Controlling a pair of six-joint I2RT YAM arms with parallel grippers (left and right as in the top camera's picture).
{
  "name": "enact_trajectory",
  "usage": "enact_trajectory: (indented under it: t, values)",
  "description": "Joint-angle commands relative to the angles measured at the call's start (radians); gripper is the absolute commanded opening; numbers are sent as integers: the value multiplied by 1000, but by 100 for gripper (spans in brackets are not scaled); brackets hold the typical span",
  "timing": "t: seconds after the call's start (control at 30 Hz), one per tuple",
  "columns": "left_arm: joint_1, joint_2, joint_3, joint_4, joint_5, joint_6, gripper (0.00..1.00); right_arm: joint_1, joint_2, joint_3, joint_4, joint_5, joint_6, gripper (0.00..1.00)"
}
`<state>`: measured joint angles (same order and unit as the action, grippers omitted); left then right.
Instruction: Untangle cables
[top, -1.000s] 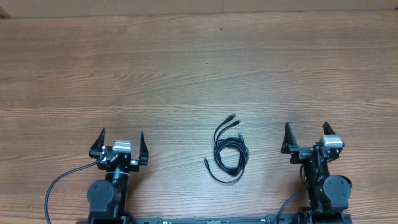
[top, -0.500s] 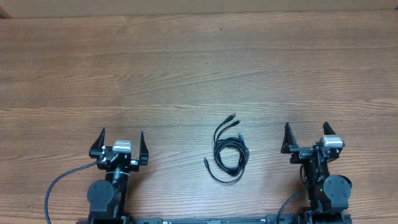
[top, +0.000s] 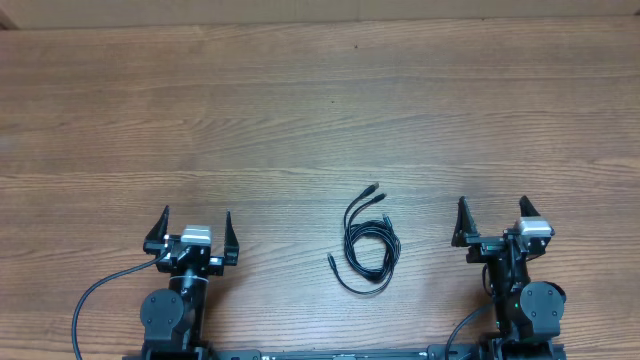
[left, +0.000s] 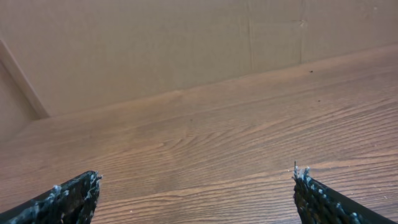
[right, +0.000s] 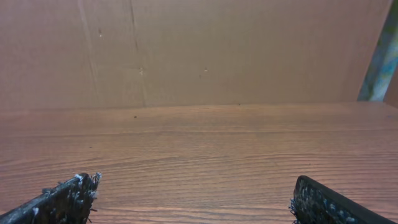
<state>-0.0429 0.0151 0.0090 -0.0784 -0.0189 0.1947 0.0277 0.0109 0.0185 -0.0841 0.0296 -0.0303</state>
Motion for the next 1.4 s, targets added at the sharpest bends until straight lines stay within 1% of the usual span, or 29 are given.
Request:
enact_trajectory:
  t: [0.0, 0.6, 0.63, 0.73, 0.83, 1.0, 1.37]
  values:
    - [10, -11, -4, 1, 12, 19, 100, 4, -7, -11, 3, -5, -5, 100]
    - [10, -11, -4, 21, 35, 18, 100, 4, -7, -11, 3, -5, -5, 100]
    - [10, -11, -4, 35, 72, 18, 100, 4, -7, -11, 2, -5, -5, 100]
    - [10, -11, -4, 98, 254, 19, 100, 4, -7, -11, 3, -5, -5, 100]
    - [10, -11, -4, 137, 325, 14, 100, 4, -7, -11, 3, -5, -5, 100]
    - [10, -11, -4, 138, 323, -80, 100, 4, -7, -11, 2, -5, -5, 100]
    - [10, -11, 15, 108, 323, -197, 100, 4, -7, -11, 2, -5, -5, 100]
